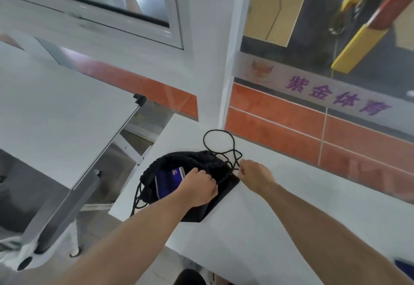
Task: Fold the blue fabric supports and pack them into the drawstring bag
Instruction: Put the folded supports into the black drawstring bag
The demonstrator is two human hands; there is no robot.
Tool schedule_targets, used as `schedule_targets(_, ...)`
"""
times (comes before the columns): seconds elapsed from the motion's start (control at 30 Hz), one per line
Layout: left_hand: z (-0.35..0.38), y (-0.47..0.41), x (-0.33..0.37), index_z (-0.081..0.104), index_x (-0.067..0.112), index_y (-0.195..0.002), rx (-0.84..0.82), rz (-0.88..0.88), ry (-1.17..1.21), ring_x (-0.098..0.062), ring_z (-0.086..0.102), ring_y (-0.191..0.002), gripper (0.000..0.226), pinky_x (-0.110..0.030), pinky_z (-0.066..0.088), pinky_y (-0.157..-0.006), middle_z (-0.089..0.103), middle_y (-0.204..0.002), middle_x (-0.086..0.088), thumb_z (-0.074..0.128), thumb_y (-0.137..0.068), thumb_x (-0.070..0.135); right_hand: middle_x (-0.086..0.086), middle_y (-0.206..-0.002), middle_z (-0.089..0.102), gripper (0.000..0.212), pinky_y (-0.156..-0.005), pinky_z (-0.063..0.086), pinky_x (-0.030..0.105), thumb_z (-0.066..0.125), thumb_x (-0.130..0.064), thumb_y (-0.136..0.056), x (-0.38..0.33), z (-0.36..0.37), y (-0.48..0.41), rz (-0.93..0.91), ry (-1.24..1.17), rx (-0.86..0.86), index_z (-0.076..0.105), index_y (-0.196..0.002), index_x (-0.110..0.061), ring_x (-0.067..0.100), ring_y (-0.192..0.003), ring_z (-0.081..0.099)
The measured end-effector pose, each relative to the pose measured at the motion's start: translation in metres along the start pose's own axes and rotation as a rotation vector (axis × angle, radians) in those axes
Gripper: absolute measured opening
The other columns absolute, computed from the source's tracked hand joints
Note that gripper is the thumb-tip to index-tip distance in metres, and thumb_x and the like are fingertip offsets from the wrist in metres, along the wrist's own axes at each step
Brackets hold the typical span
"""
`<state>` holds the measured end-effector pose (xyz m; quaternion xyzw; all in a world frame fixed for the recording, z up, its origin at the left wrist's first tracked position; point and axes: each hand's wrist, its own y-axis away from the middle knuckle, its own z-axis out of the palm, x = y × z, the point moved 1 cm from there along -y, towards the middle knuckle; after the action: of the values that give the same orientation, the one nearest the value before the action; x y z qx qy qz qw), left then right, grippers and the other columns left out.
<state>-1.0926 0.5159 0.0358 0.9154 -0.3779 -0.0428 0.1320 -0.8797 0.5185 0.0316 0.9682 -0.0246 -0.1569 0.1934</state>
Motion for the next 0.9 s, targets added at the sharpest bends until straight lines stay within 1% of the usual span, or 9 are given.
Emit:
schedule_targets(0.1, -0.01, -0.012, 0.036, 0.067, 0.015, -0.089, -0.026, 0.065, -0.037, -0.029, 0.063, -0.082, 0.049, -0.04, 0.042, -0.079, 0.071, -0.089, -0.006, 0.027, -0.104, 0.037, 0.01, -0.108, 0.068, 0.019, -0.076, 0.051, 0.035, 0.043, -0.03, -0.092, 0.028, -0.01, 0.044, 0.124, 0.04, -0.126, 0.058, -0.093, -0.019, 0.033, -0.097, 0.065)
schedule_targets(0.2, -0.023, -0.028, 0.08, 0.06, 0.014, -0.076, -0.076, 0.173, -0.075, -0.026, 0.053, -0.068, 0.041, -0.036, 0.035, -0.069, 0.068, -0.081, -0.007, 0.03, -0.1, 0.028, 0.008, -0.109, 0.068, 0.026, -0.083, 0.054, 0.037, 0.041, -0.04, -0.089, 0.06, -0.009, 0.1, 0.276, -0.007, -0.156, 0.058, -0.091, -0.02, 0.032, -0.098, 0.065)
schedule_targets(0.27, -0.029, -0.041, 0.115, 0.057, 0.013, -0.072, -0.132, 0.226, -0.078, -0.027, 0.051, -0.067, 0.033, -0.033, 0.036, -0.065, 0.068, -0.081, -0.008, 0.034, -0.094, 0.02, 0.01, -0.11, 0.068, 0.032, -0.081, 0.052, 0.036, 0.041, -0.043, -0.088, 0.084, -0.004, 0.142, 0.38, -0.053, -0.13, 0.061, -0.094, -0.019, 0.033, -0.099, 0.065)
schedule_targets(0.4, -0.038, -0.058, 0.193, 0.063, 0.007, -0.072, -0.244, 0.358, -0.139, -0.032, 0.065, -0.074, 0.021, -0.034, 0.05, -0.069, 0.07, -0.082, -0.011, 0.046, -0.083, 0.003, 0.008, -0.117, 0.066, 0.036, -0.083, 0.049, 0.035, 0.043, -0.043, -0.092, 0.135, 0.007, 0.225, 0.551, -0.125, -0.092, 0.064, -0.105, -0.017, 0.031, -0.107, 0.063)
schedule_targets(0.47, -0.039, -0.067, 0.233, 0.06, 0.006, -0.072, -0.29, 0.426, -0.182, -0.035, 0.067, -0.078, 0.021, -0.035, 0.049, -0.067, 0.07, -0.085, -0.012, 0.045, -0.076, -0.007, 0.008, -0.12, 0.065, 0.035, -0.082, 0.045, 0.033, 0.044, -0.042, -0.094, 0.165, 0.011, 0.261, 0.614, -0.178, -0.052, 0.062, -0.109, -0.015, 0.032, -0.109, 0.061)
schedule_targets(0.6, -0.038, -0.085, 0.309, 0.06, 0.011, -0.077, -0.221, 0.473, -0.142, -0.034, 0.066, -0.082, 0.024, -0.033, 0.044, -0.068, 0.07, -0.09, -0.01, 0.04, -0.088, 0.007, 0.009, -0.12, 0.063, 0.021, -0.079, 0.041, 0.032, 0.047, -0.033, -0.097, 0.233, 0.02, 0.32, 0.685, -0.26, -0.029, 0.055, -0.106, -0.017, 0.03, -0.105, 0.059)
schedule_targets(0.7, -0.027, -0.108, 0.367, 0.065, 0.009, -0.093, -0.186, 0.448, -0.051, -0.033, 0.065, -0.091, 0.029, -0.036, 0.049, -0.077, 0.069, -0.1, -0.012, 0.038, -0.096, 0.018, 0.006, -0.106, 0.056, 0.007, -0.078, 0.04, 0.032, 0.046, -0.027, -0.098, 0.29, 0.029, 0.349, 0.725, -0.313, -0.05, 0.046, -0.096, -0.02, 0.023, -0.091, 0.05)
schedule_targets(0.8, -0.011, -0.136, 0.426, 0.062, 0.012, -0.103, -0.173, 0.421, 0.042, -0.031, 0.063, -0.098, 0.032, -0.038, 0.048, -0.081, 0.065, -0.108, -0.01, 0.035, -0.1, 0.029, 0.001, -0.096, 0.053, 0.012, -0.073, 0.043, 0.032, 0.047, -0.028, -0.095, 0.352, 0.035, 0.37, 0.752, -0.345, -0.069, 0.046, -0.088, -0.018, 0.022, -0.085, 0.051)
schedule_targets(0.9, 0.008, -0.165, 0.486, 0.06, 0.013, -0.111, -0.187, 0.354, 0.084, -0.028, 0.061, -0.102, 0.03, -0.038, 0.05, -0.083, 0.062, -0.114, -0.008, 0.038, -0.101, 0.031, 0.002, -0.092, 0.056, 0.018, -0.07, 0.044, 0.032, 0.045, -0.033, -0.093, 0.416, 0.037, 0.389, 0.763, -0.393, -0.08, 0.048, -0.085, -0.017, 0.022, -0.082, 0.054)
